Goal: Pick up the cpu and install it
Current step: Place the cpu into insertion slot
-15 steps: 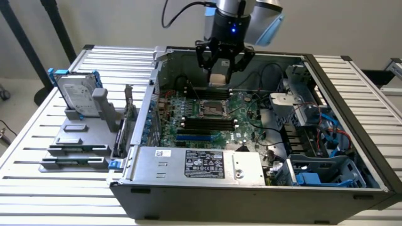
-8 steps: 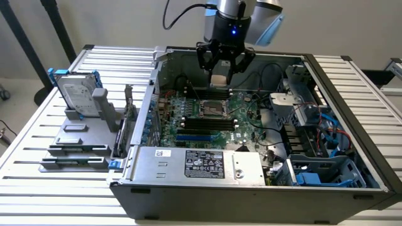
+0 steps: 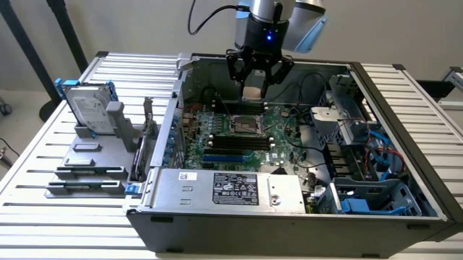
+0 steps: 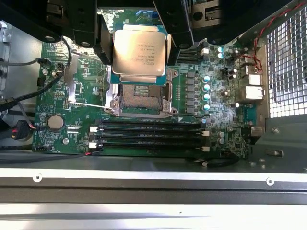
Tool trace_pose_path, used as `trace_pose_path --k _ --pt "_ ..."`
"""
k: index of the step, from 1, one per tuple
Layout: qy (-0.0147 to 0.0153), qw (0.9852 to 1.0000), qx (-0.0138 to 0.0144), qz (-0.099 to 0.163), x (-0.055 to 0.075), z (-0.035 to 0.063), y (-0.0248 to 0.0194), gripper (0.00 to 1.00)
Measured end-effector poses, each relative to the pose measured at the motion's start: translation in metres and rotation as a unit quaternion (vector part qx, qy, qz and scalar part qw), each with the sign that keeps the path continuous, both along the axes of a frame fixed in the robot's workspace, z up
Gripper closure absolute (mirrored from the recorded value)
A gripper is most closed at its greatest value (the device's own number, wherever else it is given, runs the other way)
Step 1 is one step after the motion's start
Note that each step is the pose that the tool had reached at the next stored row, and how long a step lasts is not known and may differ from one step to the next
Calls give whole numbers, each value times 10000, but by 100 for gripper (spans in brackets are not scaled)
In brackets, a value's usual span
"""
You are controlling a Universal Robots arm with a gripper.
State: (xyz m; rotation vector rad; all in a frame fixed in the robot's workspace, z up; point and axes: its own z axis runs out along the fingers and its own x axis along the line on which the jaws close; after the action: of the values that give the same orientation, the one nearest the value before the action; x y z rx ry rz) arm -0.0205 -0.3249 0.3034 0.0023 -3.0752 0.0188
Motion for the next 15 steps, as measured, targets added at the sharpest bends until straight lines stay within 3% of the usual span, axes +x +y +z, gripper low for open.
trace_pose_path --k 11,15 --pt "0 10000 0 -8 -14 -1 0 45" --pt "-1 9997 1 -235 -28 -12 0 45"
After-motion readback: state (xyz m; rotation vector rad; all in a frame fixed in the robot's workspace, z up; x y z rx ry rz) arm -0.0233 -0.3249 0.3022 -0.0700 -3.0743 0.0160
